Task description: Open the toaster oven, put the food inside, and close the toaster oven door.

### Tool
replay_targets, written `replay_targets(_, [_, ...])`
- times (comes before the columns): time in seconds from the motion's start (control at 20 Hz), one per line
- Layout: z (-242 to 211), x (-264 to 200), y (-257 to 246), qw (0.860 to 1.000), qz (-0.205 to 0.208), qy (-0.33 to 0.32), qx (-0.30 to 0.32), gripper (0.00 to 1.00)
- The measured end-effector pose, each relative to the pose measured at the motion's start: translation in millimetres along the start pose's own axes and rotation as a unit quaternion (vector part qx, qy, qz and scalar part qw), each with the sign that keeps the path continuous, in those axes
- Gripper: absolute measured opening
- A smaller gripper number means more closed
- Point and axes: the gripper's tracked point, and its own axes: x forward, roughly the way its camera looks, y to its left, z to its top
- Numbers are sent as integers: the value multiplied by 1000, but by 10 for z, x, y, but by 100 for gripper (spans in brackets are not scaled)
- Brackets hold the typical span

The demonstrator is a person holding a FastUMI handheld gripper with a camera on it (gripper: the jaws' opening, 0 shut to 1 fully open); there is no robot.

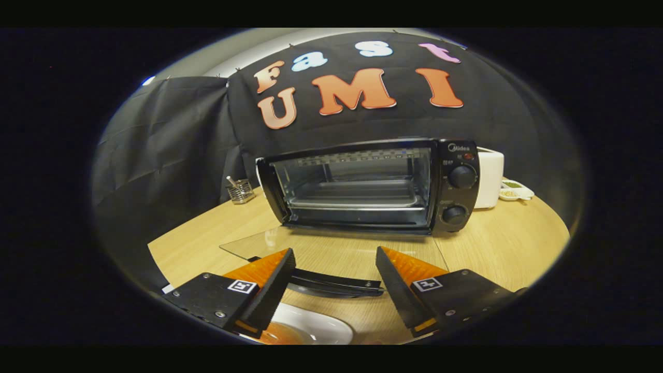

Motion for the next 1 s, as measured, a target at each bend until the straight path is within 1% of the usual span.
replay_targets(0.15, [-251,15,-30,999,-10,32,-37,91])
replay_targets(0.25, [-205,-11,-39,999,-12,15,-50,91])
replay_targets(0.45, [-171,-103,-32,999,-4,20,-25,91])
replay_targets(0.65, [-101,-422,170,999,42,5,2,94])
replay_targets(0.85, [-164,-690,316,997,66,-4,-43,96])
replay_targets(1.0, [-316,-854,465,994,90,9,-63,97])
